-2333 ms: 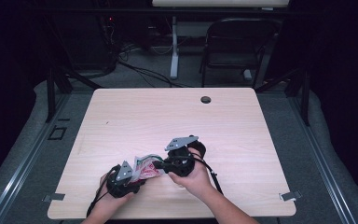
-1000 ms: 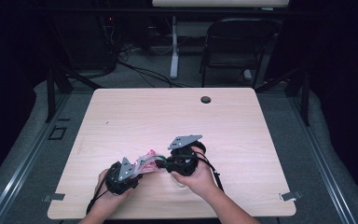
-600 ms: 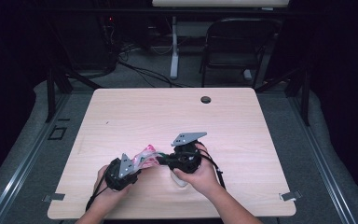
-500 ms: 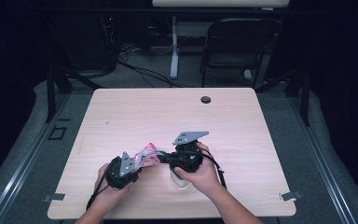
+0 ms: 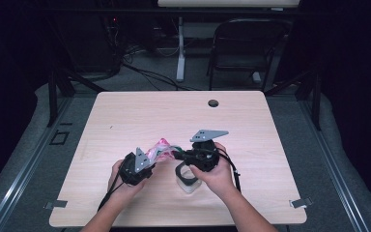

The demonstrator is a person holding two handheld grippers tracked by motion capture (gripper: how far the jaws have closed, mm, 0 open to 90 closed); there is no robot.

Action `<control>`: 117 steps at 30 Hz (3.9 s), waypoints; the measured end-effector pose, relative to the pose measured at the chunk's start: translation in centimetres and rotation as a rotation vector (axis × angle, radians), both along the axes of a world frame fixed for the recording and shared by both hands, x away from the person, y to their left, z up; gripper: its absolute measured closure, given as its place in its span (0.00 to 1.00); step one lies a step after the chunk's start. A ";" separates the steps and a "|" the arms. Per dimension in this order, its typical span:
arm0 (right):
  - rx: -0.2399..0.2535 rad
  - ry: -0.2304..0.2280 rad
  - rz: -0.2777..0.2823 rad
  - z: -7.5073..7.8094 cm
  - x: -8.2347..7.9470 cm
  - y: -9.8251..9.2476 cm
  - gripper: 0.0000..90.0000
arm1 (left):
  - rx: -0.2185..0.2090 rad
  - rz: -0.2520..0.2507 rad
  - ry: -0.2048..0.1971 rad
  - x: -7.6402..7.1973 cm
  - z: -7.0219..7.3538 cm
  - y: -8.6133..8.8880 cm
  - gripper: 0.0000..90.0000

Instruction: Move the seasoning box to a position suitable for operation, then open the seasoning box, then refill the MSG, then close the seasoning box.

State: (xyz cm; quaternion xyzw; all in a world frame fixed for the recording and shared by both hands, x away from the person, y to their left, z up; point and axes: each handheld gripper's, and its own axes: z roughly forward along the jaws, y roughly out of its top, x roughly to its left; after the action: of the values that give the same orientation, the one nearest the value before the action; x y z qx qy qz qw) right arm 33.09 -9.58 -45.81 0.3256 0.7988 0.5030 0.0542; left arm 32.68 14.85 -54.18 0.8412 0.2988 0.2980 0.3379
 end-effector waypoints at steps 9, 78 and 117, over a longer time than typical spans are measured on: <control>-0.024 0.012 0.002 -0.7 0.0 -0.2 1.00 | 0.034 -0.008 -0.013 -0.1 -0.4 0.0 0.68; -0.069 0.032 -0.001 -1.9 -0.7 -0.7 1.00 | 0.214 -0.013 -0.147 -0.6 0.2 -0.4 0.68; -0.075 0.045 -0.021 -2.1 -1.7 -1.9 1.00 | 0.350 -0.070 -0.331 -1.0 0.9 -1.5 0.68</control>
State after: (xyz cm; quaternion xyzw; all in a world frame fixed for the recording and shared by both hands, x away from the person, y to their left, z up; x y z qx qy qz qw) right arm 31.43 -11.48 -47.96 0.3429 0.8147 0.4645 0.0536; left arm 31.66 13.33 -53.25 0.8364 0.1538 0.4673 0.2415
